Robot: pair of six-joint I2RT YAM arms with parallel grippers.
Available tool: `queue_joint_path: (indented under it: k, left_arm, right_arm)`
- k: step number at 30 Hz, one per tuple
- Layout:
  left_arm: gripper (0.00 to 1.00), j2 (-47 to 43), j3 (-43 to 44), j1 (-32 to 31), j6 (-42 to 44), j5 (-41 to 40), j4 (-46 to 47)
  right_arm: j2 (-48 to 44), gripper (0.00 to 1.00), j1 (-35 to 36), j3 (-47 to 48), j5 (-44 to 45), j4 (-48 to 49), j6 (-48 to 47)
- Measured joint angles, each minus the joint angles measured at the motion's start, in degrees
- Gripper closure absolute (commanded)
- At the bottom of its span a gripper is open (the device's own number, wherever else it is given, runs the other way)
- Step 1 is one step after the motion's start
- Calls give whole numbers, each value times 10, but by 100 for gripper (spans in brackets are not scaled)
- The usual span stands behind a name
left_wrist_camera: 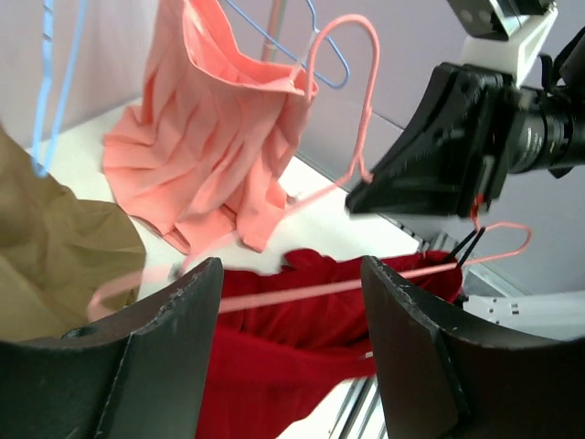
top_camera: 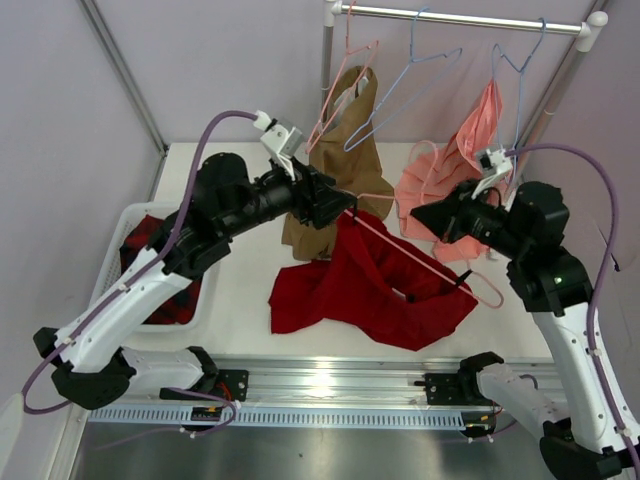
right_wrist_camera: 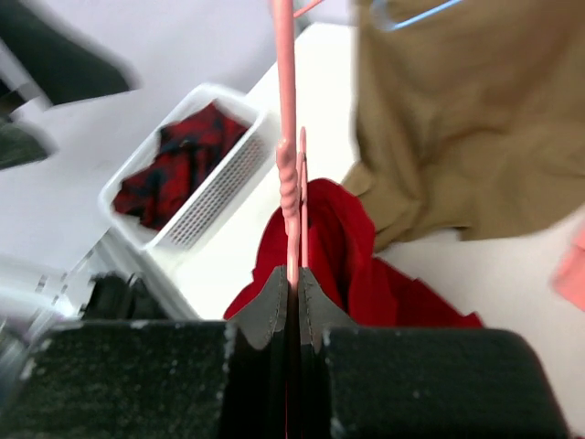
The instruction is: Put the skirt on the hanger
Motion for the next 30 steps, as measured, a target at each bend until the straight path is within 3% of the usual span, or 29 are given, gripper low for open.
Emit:
queue_joint_path:
  k: [10, 22, 30]
  left_arm:
    - [33, -33, 67, 0, 7, -37, -56]
    - [33, -50, 70, 0, 7, -40, -85]
    - [34, -62, 70, 0, 8, -40, -98]
  right_arm:
    - [75, 100, -128, 195, 62, -103, 0]
    - [190, 100, -132, 263, 169, -54, 10]
    - [270, 100, -98, 320, 273, -13, 3]
